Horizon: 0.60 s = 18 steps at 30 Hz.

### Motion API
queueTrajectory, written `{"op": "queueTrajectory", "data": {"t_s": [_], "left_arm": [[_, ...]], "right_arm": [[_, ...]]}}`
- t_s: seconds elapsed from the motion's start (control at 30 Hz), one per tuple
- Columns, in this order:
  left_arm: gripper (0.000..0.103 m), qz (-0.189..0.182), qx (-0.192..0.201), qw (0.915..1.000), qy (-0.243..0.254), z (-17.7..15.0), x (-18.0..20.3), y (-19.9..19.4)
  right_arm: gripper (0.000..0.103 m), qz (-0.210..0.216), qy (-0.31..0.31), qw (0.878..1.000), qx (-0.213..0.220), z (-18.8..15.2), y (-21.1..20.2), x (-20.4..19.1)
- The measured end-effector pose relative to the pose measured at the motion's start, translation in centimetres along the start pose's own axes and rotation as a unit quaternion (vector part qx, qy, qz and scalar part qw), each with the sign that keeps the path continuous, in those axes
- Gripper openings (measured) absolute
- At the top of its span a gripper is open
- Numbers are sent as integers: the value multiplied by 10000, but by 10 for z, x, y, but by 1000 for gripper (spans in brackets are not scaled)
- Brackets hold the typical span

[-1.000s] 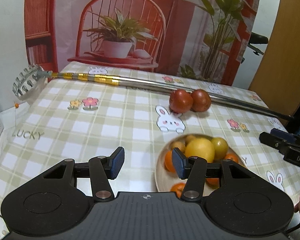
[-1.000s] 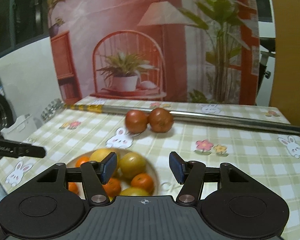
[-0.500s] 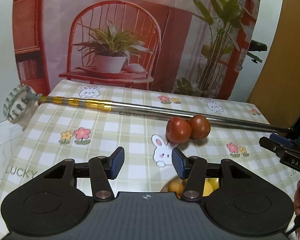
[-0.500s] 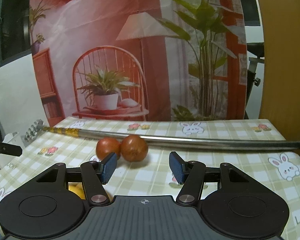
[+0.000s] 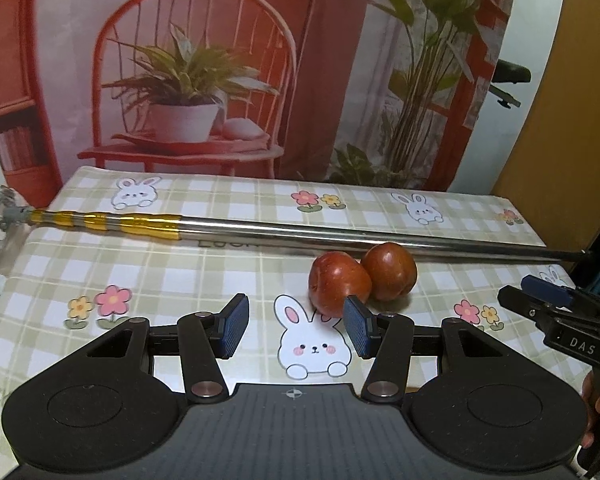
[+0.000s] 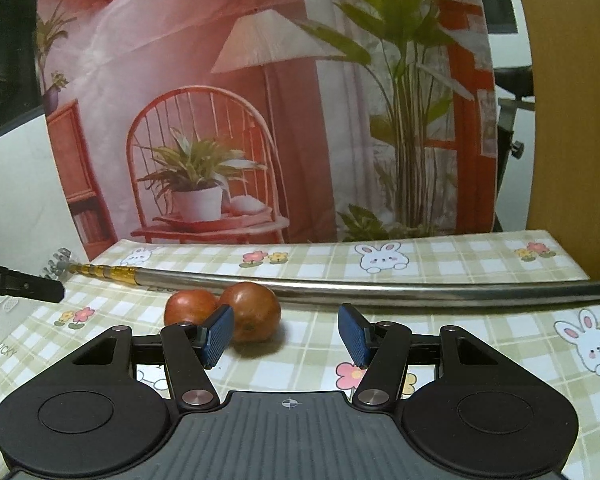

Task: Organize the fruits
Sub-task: 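Move both tools back toward the two red apples, then close the right tool around the nearer red apple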

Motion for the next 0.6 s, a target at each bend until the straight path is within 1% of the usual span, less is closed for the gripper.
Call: {"op": "queueTrajectory", "data": {"t_s": [0.17,0.33,0.47,0.6], "left_arm": [[55,-33,-106,9999,-24,3,-3,24],[55,-58,-171,9996,-206,6,-11,41],[55,-71,-229,9993,-291,4,-16,51],[55,-106,-301,9987,-387,2,-20,58]], "right_arm": [[54,29,69,9998,-162,-4,21,6],[54,78,13,9996,-275,-4,47,8],[54,267,30,9989,-384,-2,77,6],[52,471,187,9968,-621,0,109,-1]]}}
Point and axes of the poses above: each gripper's, at about its wrist camera, not at the fingertips, and y roughly the way its jaws point, x to its right, z to its top, the point moved 6 cm from there along y, roughly the way its jaws point, and after that the axes turned 4 degrees about -y, right-handed, at the moved point
